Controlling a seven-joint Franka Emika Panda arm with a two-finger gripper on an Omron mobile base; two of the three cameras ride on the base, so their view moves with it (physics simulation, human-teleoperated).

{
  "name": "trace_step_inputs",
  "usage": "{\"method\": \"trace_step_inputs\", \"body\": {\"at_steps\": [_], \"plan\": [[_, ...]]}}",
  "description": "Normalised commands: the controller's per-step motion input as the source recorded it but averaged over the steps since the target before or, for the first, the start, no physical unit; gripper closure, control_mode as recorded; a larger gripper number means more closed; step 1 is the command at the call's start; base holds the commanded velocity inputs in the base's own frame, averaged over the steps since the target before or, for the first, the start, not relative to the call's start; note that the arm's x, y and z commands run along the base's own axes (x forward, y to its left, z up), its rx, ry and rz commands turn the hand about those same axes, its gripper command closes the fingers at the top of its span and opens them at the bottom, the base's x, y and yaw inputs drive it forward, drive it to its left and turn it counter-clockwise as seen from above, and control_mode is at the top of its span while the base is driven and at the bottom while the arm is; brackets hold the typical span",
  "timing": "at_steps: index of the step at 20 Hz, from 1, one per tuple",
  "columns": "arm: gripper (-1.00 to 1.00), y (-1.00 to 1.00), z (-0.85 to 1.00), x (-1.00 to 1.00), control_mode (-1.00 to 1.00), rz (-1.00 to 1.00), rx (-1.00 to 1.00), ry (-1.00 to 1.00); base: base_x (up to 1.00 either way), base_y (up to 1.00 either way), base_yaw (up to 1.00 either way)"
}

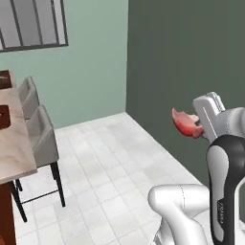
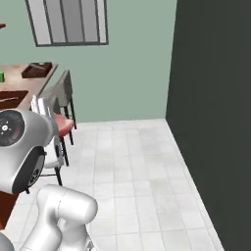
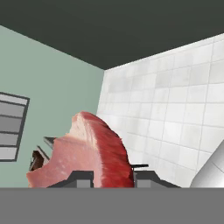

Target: Gather the squash and potato from the fridge and place them on a tray on the dining counter. Then gather the chicken drumstick and steak from the fridge and place them on the other tray.

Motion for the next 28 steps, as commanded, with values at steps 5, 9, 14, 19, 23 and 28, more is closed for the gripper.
{"method": "trace_step_inputs", "body": {"at_steps": [5,9,14,19,23,28], "plan": [[1.0,0.0,0.0,0.0,1.0,0.0,0.0,0.0,0.91,-0.5,0.47],[1.0,0.0,0.0,0.0,1.0,0.0,0.0,0.0,0.87,-0.54,0.46],[1.0,0.0,0.0,0.0,1.0,0.0,0.0,0.0,0.81,-0.6,0.43],[1.0,0.0,0.0,0.0,1.0,0.0,0.0,0.0,0.72,-0.68,0.39],[1.0,0.0,0.0,0.0,1.0,0.0,0.0,0.0,0.74,-0.7,0.39],[1.0,0.0,0.0,0.0,1.0,0.0,0.0,0.0,0.67,-0.78,0.4]]}}
